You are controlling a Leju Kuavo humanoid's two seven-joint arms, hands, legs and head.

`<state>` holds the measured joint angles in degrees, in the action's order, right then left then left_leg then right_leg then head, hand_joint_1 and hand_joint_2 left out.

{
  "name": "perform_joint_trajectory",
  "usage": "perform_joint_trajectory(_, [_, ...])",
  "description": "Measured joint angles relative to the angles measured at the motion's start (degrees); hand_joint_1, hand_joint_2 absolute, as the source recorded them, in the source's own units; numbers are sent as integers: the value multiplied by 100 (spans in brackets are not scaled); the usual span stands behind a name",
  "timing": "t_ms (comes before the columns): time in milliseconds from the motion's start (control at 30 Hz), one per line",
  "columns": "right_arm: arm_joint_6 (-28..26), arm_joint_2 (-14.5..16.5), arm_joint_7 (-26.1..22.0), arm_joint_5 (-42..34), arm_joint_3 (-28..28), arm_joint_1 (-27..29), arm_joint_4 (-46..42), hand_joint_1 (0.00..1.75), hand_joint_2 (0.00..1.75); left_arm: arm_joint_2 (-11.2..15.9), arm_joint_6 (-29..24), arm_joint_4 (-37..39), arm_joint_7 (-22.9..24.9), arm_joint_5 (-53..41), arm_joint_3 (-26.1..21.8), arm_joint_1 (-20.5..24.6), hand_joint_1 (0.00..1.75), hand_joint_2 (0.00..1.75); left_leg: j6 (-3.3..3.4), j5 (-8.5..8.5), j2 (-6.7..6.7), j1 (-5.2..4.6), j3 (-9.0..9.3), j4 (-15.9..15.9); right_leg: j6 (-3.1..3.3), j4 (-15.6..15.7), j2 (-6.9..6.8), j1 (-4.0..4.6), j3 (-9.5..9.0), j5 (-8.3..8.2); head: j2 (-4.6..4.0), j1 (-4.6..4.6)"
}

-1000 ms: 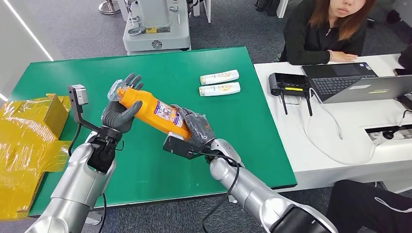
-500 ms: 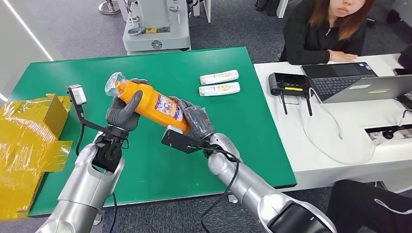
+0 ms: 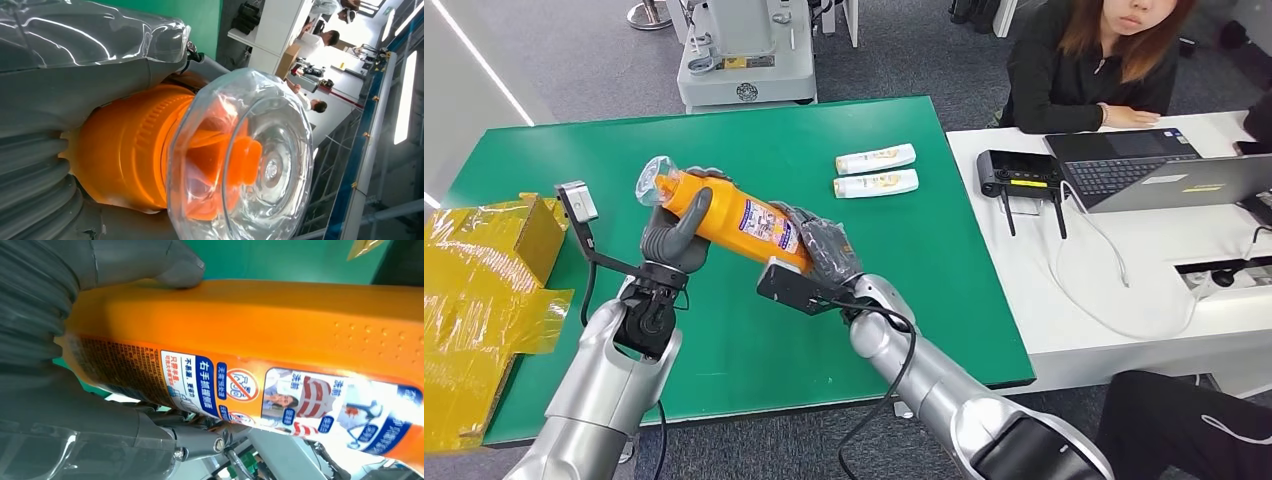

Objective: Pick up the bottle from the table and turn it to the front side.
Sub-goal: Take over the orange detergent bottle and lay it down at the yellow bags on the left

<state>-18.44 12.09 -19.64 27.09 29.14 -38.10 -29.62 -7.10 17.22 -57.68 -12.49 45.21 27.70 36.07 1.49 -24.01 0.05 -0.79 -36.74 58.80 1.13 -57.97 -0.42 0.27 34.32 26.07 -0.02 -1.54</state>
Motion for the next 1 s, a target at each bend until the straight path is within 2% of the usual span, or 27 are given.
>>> perform_joint_trajectory(133, [25,1,-81,-102,-58,21,5,174,175,-42,-128,-1,-175,-90,-31,-34,175,175,0,0,0,0,0,0,0,0,-1,0,0,0,0,1])
perform_joint_trajectory(167, [26,1,-90,-111,-69,23,6,158,175,-62,-187,-1,-237,-132,-39,-41,175,175,0,0,-1,0,-1,0,0,0,-1,0,0,0,0,1])
perform_joint_trajectory(267, [39,3,-118,-160,-105,23,6,28,175,-124,-366,-31,-402,-253,-56,-65,175,175,0,0,-1,0,-1,0,0,0,-1,0,0,0,0,-1])
perform_joint_trajectory(300, [44,5,-131,-178,-119,22,6,0,175,-139,-412,-48,-439,-275,-59,-74,175,175,0,0,-1,0,-1,0,0,0,-1,0,0,0,0,-1])
perform_joint_trajectory(500, [80,111,-231,-264,-169,-61,1,0,175,-203,-679,-107,-648,-596,-89,-183,175,175,0,0,3,1,0,0,0,0,3,0,2,0,0,0])
perform_joint_trajectory(700, [86,155,-369,-393,-189,-66,-52,0,175,-143,-1163,-155,-1224,-1711,-163,-201,175,175,0,0,4,1,0,0,0,0,3,1,3,0,0,1])
perform_joint_trajectory(1000, [36,148,-514,-532,-216,144,-445,0,175,10,-1300,-155,-1435,-2296,-412,-200,175,175,0,0,3,1,0,0,0,1,3,0,4,0,0,1])
